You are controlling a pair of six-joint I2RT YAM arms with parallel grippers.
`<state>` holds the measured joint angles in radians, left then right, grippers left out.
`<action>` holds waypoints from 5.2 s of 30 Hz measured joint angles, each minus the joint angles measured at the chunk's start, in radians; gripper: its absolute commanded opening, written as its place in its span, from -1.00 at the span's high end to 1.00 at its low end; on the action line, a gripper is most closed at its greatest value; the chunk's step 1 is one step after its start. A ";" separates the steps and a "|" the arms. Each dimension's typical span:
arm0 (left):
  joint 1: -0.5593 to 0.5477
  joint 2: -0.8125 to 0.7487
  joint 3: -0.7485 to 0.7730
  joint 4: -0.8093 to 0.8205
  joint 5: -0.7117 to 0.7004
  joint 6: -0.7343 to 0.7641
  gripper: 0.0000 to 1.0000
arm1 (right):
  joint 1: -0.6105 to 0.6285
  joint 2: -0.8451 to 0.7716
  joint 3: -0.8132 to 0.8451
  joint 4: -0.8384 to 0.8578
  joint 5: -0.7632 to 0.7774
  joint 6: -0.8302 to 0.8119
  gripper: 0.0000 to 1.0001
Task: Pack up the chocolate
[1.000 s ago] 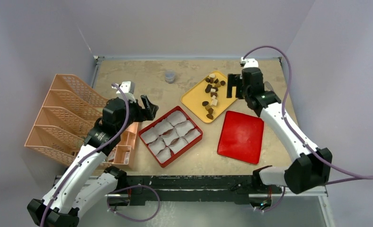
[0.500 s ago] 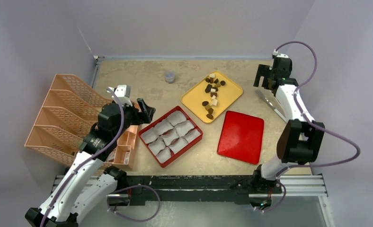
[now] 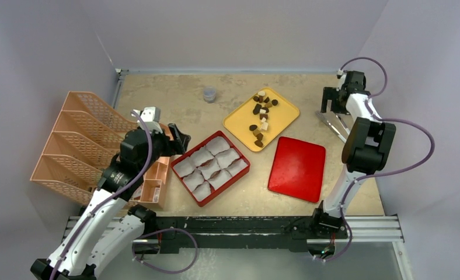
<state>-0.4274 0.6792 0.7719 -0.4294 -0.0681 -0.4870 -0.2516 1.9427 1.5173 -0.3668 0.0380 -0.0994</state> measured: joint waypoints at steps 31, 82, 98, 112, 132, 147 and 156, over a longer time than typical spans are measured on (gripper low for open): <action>0.000 0.035 0.000 -0.005 -0.002 0.000 -0.63 | 0.056 -0.050 -0.013 -0.216 -0.158 -0.028 -0.37; 0.000 0.084 -0.002 -0.020 -0.034 0.000 -0.61 | -0.045 0.264 0.205 -0.090 -0.086 -0.086 0.45; 0.000 0.074 -0.002 -0.023 -0.036 0.000 -0.61 | 0.059 0.282 0.307 -0.097 -0.158 0.008 0.53; 0.000 0.061 -0.002 -0.023 -0.025 0.000 -0.62 | 0.055 0.119 0.111 -0.096 -0.097 0.001 -0.54; 0.000 0.103 -0.002 -0.017 0.045 0.001 -0.61 | -0.041 0.113 0.012 -0.204 -0.057 -0.123 -0.98; 0.000 0.171 -0.002 0.002 0.055 0.009 -0.59 | -0.063 0.149 0.065 -0.213 -0.138 -0.113 -0.06; 0.000 0.150 -0.002 0.002 0.055 0.017 -0.59 | -0.047 0.149 0.072 -0.139 -0.198 -0.074 0.47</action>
<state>-0.4274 0.8295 0.7700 -0.4278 -0.0128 -0.4702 -0.2985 2.0914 1.5898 -0.5060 -0.1604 -0.1730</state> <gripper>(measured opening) 0.798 0.316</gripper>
